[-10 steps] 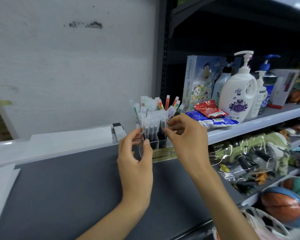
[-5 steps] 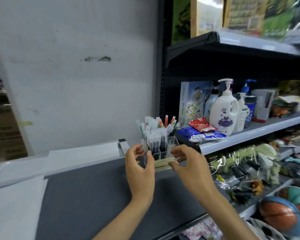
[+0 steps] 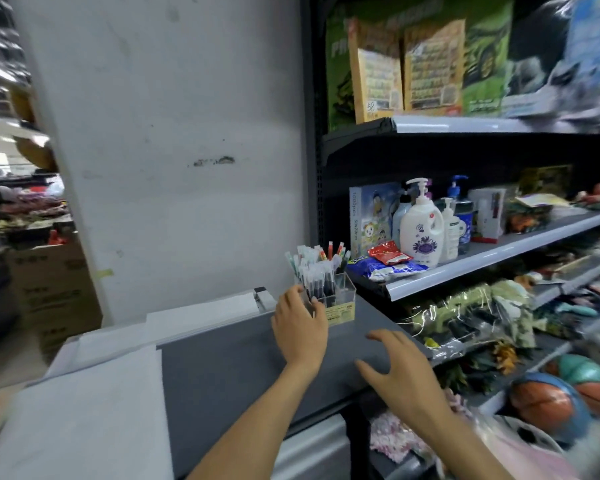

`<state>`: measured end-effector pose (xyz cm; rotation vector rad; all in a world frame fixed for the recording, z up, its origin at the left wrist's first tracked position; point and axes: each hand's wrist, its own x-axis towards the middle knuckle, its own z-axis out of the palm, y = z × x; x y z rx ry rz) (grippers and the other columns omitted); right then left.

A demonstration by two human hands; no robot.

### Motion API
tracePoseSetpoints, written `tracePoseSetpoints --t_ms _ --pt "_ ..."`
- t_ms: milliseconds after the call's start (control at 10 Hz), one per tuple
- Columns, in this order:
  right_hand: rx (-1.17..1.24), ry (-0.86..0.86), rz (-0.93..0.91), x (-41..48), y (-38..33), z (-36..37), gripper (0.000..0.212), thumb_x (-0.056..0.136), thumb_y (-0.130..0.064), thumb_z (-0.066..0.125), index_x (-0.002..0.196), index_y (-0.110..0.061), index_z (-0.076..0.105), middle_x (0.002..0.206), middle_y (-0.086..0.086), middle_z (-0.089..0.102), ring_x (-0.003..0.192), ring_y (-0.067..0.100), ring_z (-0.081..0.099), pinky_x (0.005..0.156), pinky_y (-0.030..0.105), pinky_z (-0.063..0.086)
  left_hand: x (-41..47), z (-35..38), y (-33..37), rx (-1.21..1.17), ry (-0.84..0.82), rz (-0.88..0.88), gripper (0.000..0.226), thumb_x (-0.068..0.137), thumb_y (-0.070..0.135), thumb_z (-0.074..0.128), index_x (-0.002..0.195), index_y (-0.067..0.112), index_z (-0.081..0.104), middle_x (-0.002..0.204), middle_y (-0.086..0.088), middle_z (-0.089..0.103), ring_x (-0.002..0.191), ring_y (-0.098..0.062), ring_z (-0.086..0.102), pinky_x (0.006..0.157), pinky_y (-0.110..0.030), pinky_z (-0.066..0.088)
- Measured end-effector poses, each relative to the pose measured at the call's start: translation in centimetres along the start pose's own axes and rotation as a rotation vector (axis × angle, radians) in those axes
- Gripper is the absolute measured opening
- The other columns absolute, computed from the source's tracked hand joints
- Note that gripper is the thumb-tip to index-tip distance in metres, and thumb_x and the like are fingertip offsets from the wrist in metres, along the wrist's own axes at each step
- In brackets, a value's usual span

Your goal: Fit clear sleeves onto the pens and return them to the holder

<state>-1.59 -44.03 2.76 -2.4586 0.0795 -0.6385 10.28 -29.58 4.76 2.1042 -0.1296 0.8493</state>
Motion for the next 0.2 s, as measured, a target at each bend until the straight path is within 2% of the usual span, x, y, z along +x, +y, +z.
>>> tracePoseSetpoints --t_ms 200 --pt "-0.020 0.007 0.002 -1.6 -0.8 -1.0 0.054 0.092 -0.045 0.075 0.139 -0.026 0.059 0.141 -0.009 0.057 0.128 0.016 0.057 0.106 0.038 0.049 0.6 -6.4 -1.1 0.172 -0.348 0.197 0.047 0.099 0.047 0.055 0.141 0.026 0.048 0.135 -0.001 0.056 0.125 -0.024 0.054 0.103 -0.046 0.047"
